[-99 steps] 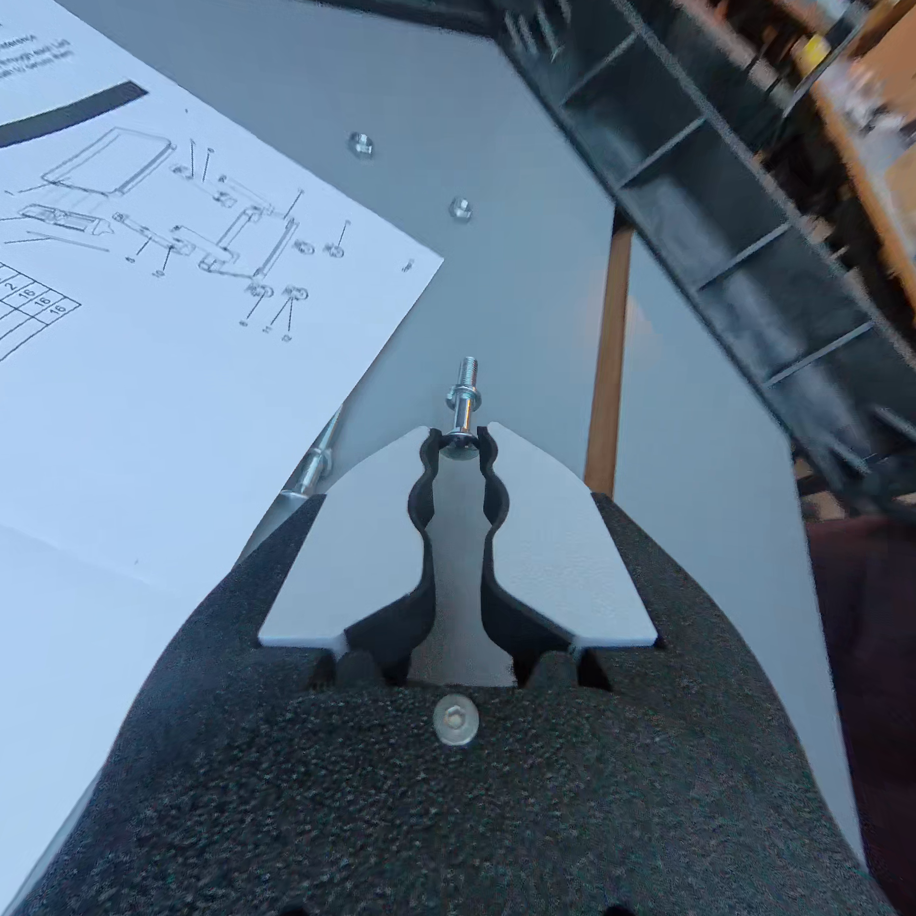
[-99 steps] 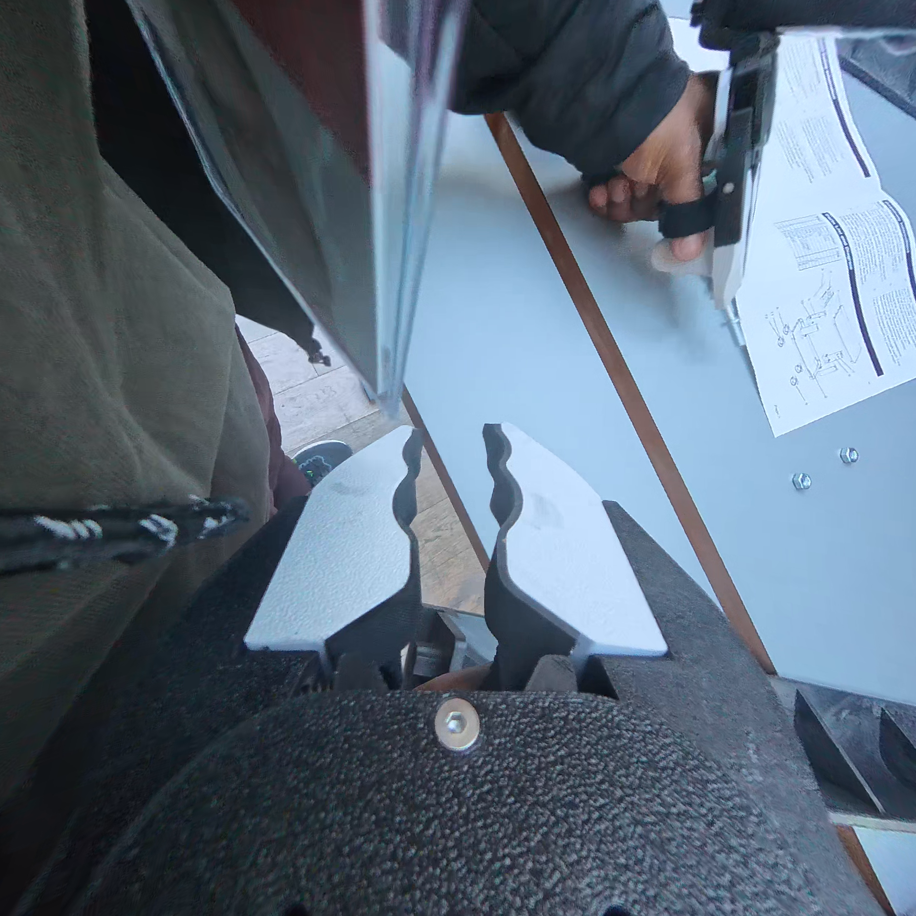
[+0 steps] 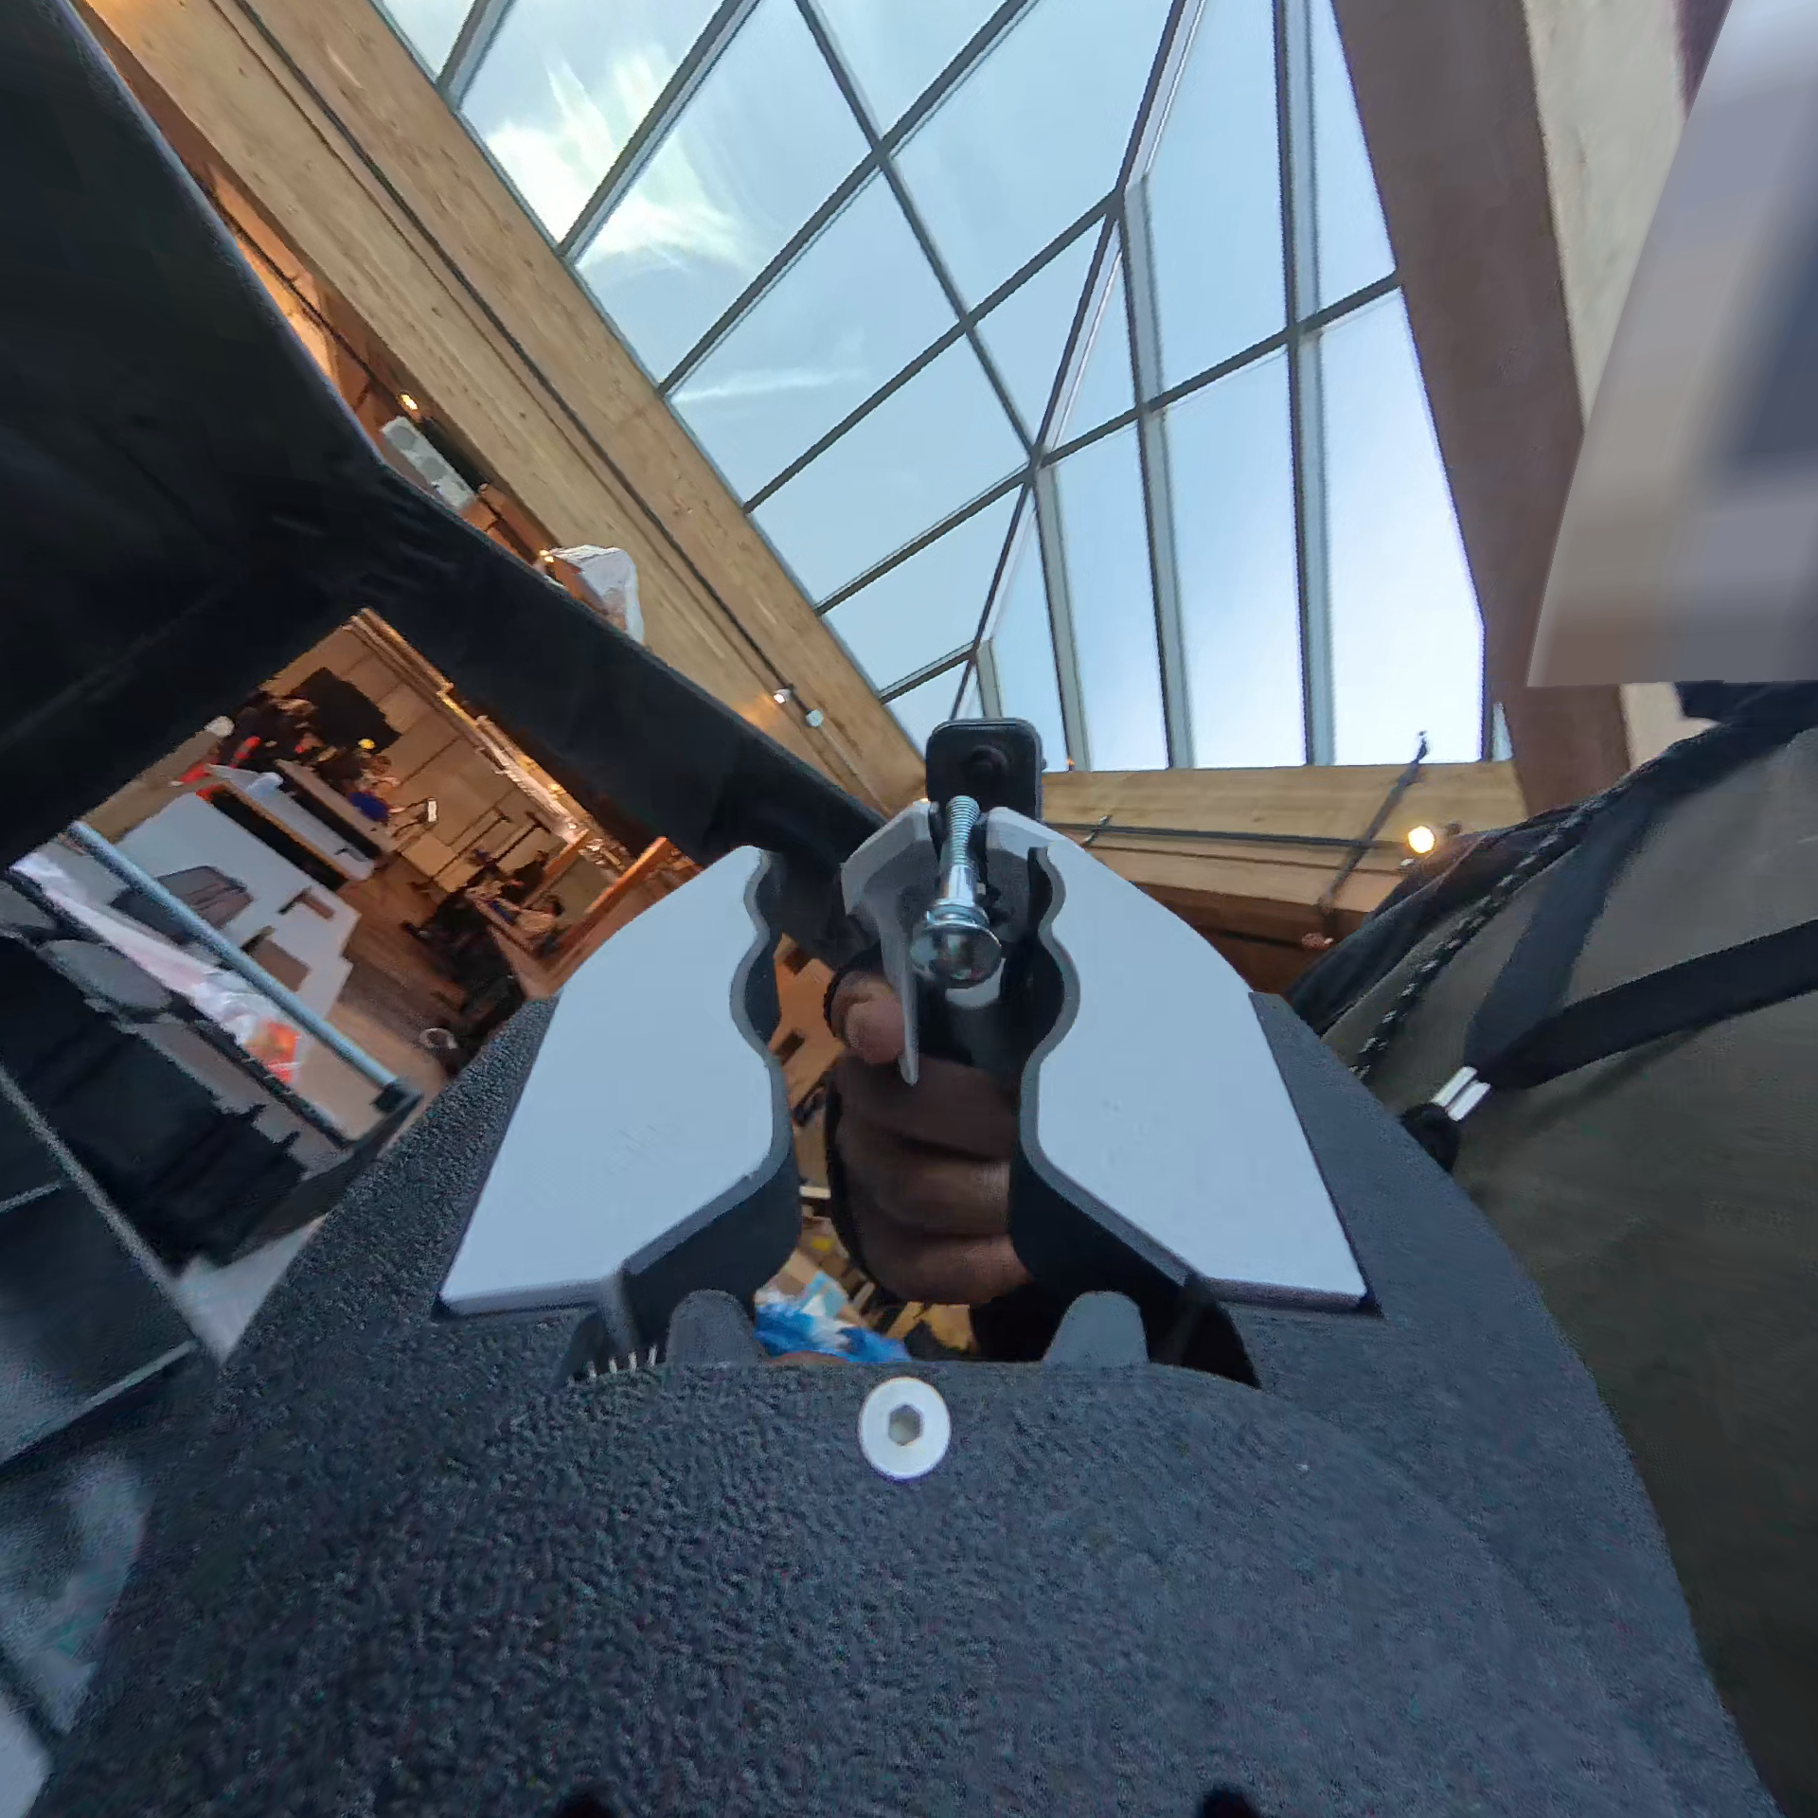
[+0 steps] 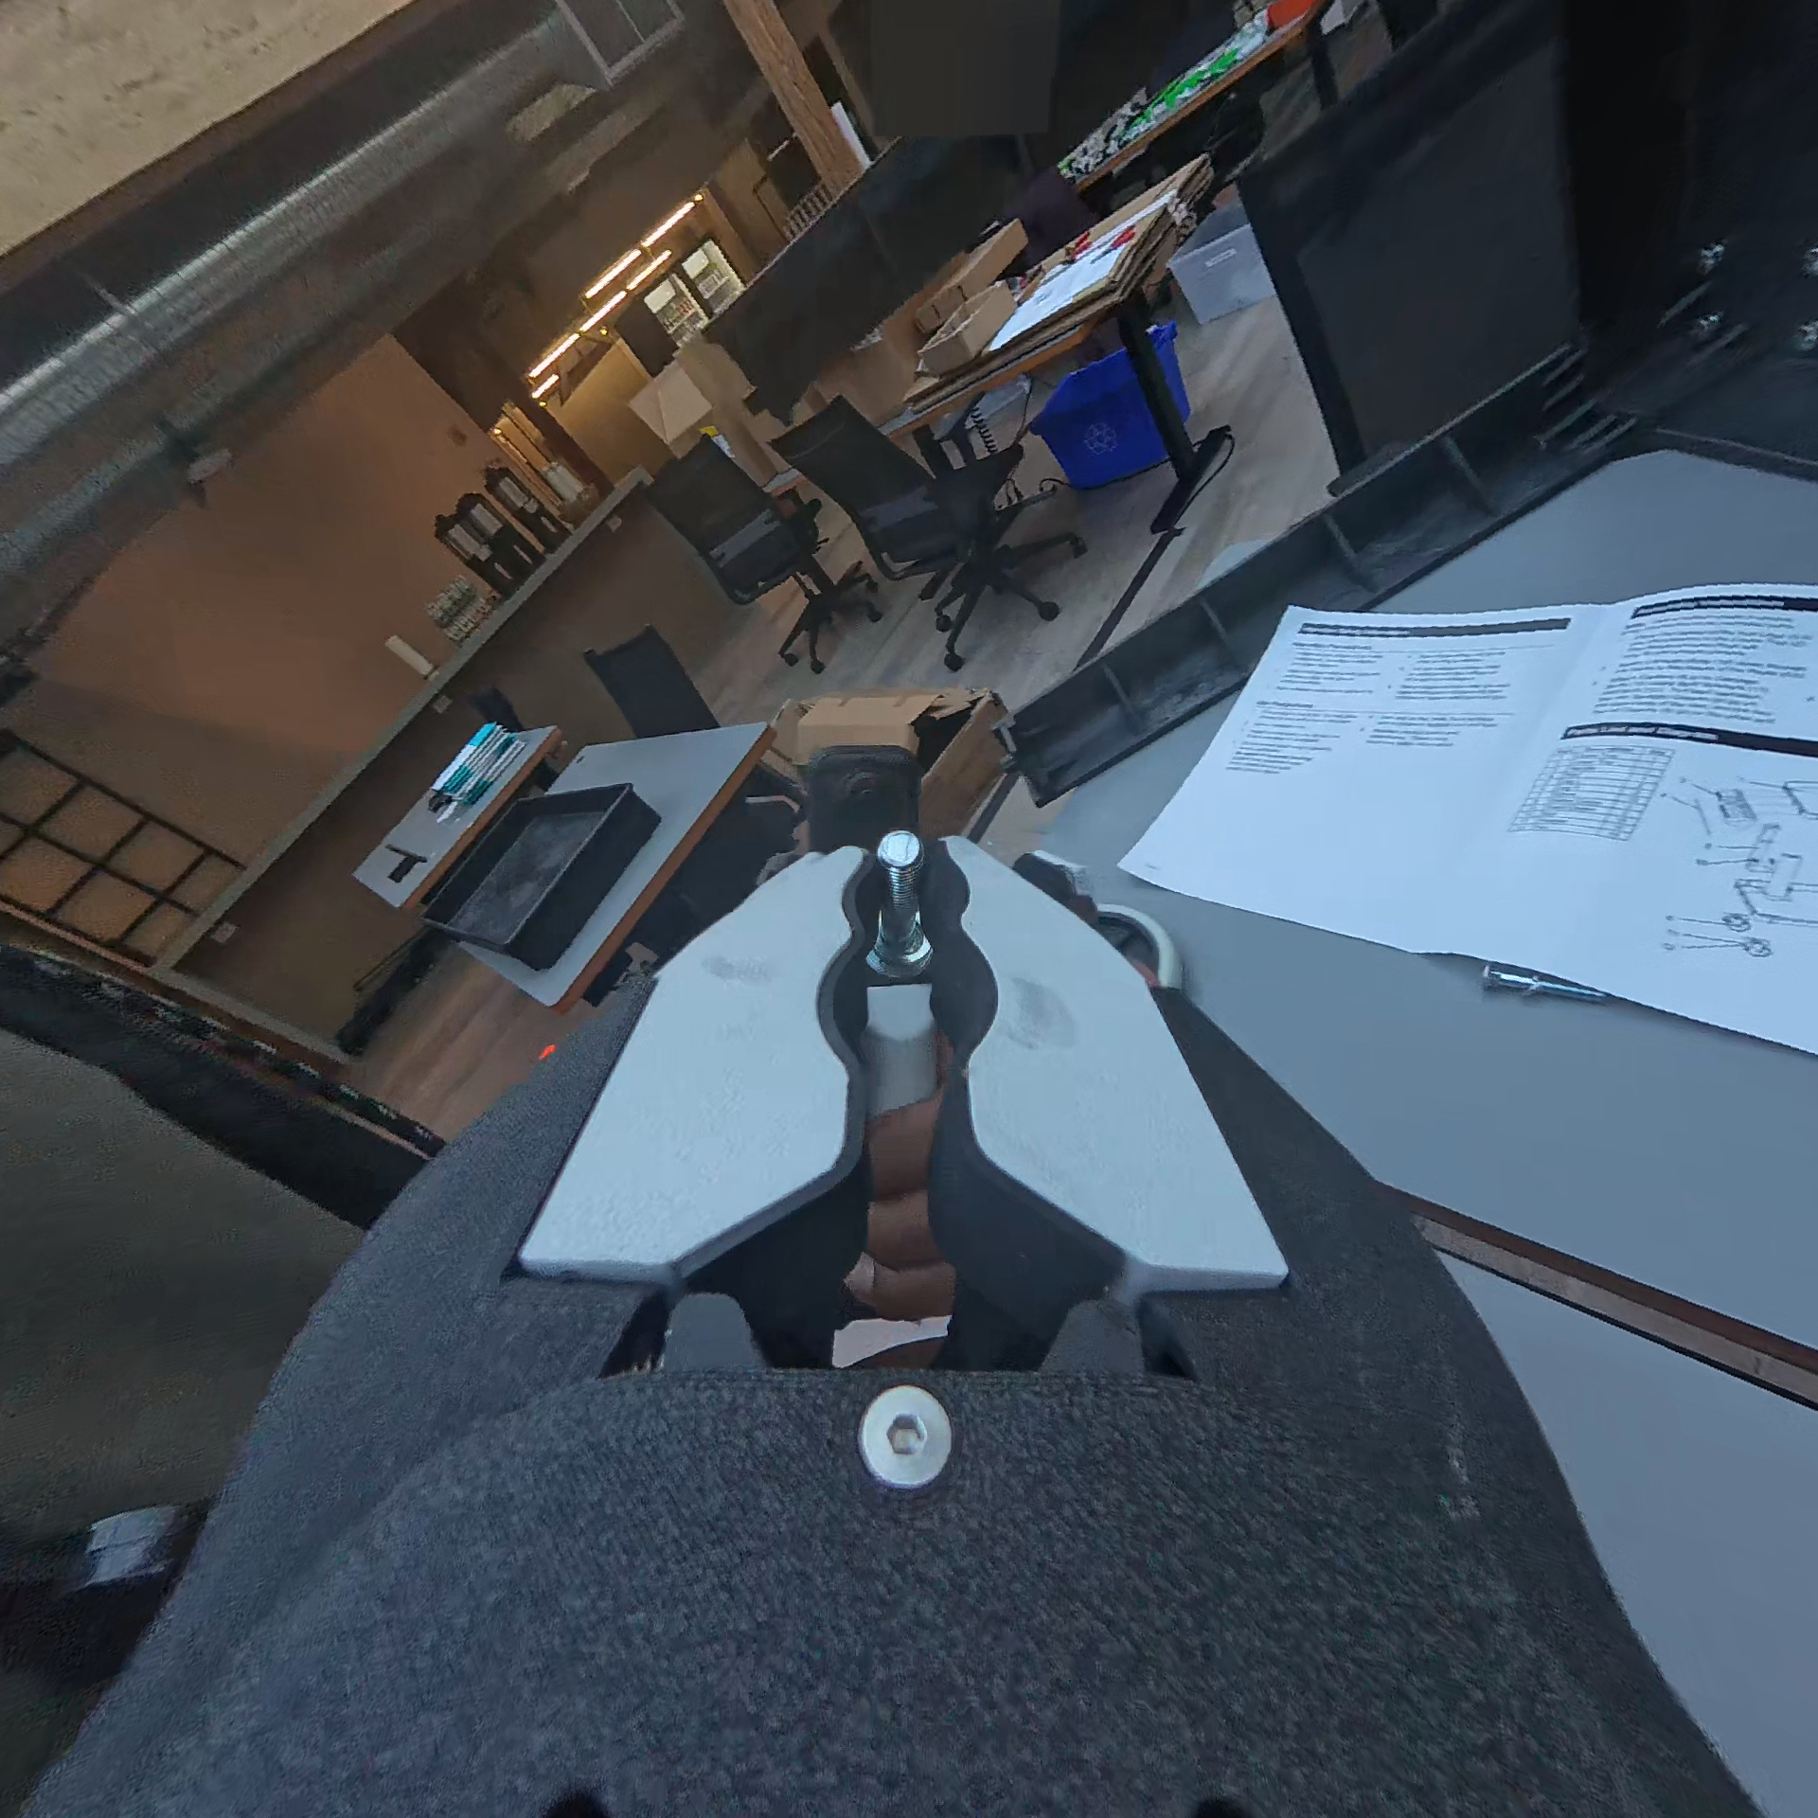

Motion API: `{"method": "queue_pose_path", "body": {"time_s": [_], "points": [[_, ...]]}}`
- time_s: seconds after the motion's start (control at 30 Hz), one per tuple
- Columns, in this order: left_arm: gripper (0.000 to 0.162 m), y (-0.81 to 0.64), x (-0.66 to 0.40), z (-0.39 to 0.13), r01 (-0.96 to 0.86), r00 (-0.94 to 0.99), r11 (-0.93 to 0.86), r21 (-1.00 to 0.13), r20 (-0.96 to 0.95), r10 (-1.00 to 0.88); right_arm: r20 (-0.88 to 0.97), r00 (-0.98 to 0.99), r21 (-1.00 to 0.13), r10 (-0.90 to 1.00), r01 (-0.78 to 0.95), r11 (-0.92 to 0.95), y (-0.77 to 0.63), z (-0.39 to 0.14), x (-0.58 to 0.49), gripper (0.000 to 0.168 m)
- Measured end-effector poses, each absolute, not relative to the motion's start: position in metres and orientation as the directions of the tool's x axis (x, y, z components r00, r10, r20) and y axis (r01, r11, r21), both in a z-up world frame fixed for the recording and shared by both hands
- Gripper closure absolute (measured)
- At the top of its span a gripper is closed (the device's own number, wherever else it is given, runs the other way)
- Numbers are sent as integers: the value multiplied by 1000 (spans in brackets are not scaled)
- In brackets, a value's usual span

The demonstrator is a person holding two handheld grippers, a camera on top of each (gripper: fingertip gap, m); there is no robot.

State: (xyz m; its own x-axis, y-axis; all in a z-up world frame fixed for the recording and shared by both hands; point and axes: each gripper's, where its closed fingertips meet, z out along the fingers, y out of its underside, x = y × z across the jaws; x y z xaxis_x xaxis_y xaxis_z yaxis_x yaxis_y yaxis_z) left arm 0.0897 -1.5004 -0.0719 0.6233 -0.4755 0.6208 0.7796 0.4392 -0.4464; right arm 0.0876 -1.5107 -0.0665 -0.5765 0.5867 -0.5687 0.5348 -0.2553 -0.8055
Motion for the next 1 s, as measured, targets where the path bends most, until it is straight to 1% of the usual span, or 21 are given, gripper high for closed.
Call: {"method": "queue_pose_path", "body": {"time_s": [0.07,0.23,0.3,0.4,0.5,0.6,0.7,0.87,0.93,1.0], "points": [[115,-1501,94,-67,812,583,418,-408,619,-526,-558,-608,-814,565,533,-232,-1513,-62,92,158],[123,-1502,104,-61,847,532,356,-395,635,-560,-520,-666,-828,535,547,-124,-1517,-60,98,157],[124,-1501,109,-64,837,546,320,-444,645,-534,-503,-678,-827,535,558,-71,-1517,-63,100,157],[125,-1504,112,-71,765,643,309,-565,641,-420,-483,-687,-822,543,569,-13,-1519,-67,104,157],[126,-1507,112,-81,694,719,273,-666,625,-304,-476,-690,-822,545,570,4,-1521,-70,103,158],[127,-1508,106,-88,657,754,254,-710,618,-222,-511,-669,-801,540,599,-16,-1522,-76,99,158],[129,-1506,101,-92,639,769,240,-731,617,-171,-600,-616,-750,511,656,-90,-1520,-84,92,158],[132,-1493,86,-117,575,812,126,-808,582,30,-711,-485,-647,508,734,-205,-1510,-102,73,158],[133,-1491,79,-122,595,795,113,-796,603,65,-733,-440,-618,519,749,-238,-1505,-107,66,158],[134,-1489,75,-124,648,753,117,-752,656,47,-731,-424,-614,535,750,-245,-1503,-108,62,158]]}}
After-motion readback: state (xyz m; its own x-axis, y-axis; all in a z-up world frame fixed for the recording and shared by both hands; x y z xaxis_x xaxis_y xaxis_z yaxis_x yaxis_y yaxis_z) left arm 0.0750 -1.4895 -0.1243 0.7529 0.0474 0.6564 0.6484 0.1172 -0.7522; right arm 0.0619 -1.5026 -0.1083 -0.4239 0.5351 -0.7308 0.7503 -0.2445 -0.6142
